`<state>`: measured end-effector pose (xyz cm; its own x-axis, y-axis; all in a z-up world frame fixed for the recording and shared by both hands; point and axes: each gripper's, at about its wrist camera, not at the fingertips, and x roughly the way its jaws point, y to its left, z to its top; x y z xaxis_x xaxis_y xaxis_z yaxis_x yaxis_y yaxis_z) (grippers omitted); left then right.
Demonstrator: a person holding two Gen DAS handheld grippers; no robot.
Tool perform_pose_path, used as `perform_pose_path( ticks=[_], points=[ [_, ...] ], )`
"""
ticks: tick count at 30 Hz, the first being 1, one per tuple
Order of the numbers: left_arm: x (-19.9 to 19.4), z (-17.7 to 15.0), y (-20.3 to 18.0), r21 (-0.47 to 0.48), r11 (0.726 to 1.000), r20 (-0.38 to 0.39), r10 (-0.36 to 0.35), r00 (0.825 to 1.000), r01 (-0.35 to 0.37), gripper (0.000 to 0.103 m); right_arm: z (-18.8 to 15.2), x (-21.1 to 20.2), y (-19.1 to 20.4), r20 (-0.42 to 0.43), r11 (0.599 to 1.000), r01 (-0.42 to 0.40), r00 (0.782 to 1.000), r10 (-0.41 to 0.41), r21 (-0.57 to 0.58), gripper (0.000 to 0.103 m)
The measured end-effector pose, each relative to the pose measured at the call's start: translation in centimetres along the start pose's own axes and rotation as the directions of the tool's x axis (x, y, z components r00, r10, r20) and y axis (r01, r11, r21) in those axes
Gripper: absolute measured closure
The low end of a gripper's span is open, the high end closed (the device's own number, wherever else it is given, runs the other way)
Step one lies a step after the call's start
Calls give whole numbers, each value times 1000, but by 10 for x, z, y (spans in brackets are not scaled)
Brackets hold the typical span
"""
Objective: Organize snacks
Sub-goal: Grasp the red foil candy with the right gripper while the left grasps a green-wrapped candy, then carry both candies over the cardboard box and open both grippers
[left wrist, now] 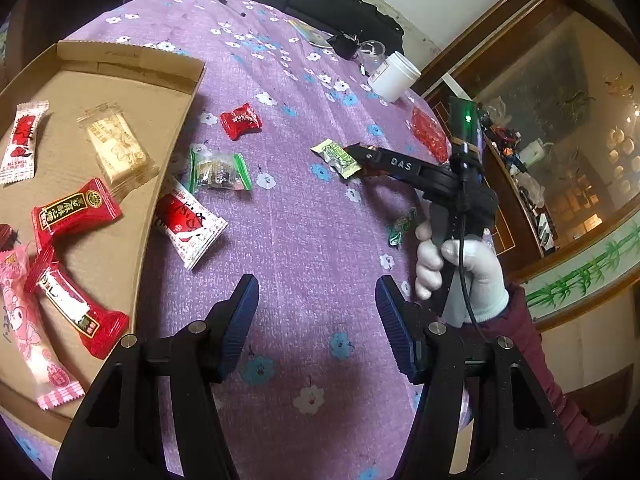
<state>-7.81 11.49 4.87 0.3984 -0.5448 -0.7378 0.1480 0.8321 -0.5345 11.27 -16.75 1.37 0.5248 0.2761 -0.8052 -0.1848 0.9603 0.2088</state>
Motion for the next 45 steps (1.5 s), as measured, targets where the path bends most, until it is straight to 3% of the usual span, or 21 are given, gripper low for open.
perform_pose_path(
  ticks=[1,3,9,17,24,31,32,34,37,45],
  points=[
    [2,1,1,-2,1000,-4,3,1000,-3,43,-3,-1,1,-7,1000,-11,1000,11,-1,66],
    [6,4,0,-4,1000,-10,4,1000,-4,43,-9,-5,1,-23,1000,-27,999,27,4,67],
    [18,15,-4,7,1000,-20,15,1000,-15,43,-36,-29,-4,22,999,45,999,-45,-7,68],
    [55,49,-26,52,997,-16,51,999,-50,43,-43,-40,-42,47,987,-82,996,76,139,68],
    [109,89,-36,10,999,-51,35,998,-35,43,-44,-40,-40,51,989,-76,996,70,129,68],
    [151,111,-49,121,979,-26,168,985,-164,44,-42,-40,-42,48,986,-87,996,81,143,68],
    [153,110,-53,167,967,-1,194,981,-191,46,-42,-40,-43,48,985,-91,995,84,147,68],
    [159,105,-57,237,939,8,256,967,-251,77,-42,-40,-43,49,985,-93,995,86,149,68],
    [156,99,-57,264,930,23,259,966,-255,82,-43,-41,-41,53,988,-76,996,70,134,68],
    [117,92,-48,190,963,65,183,981,-193,82,-44,-46,-38,85,991,-63,995,53,121,68]
  ],
)
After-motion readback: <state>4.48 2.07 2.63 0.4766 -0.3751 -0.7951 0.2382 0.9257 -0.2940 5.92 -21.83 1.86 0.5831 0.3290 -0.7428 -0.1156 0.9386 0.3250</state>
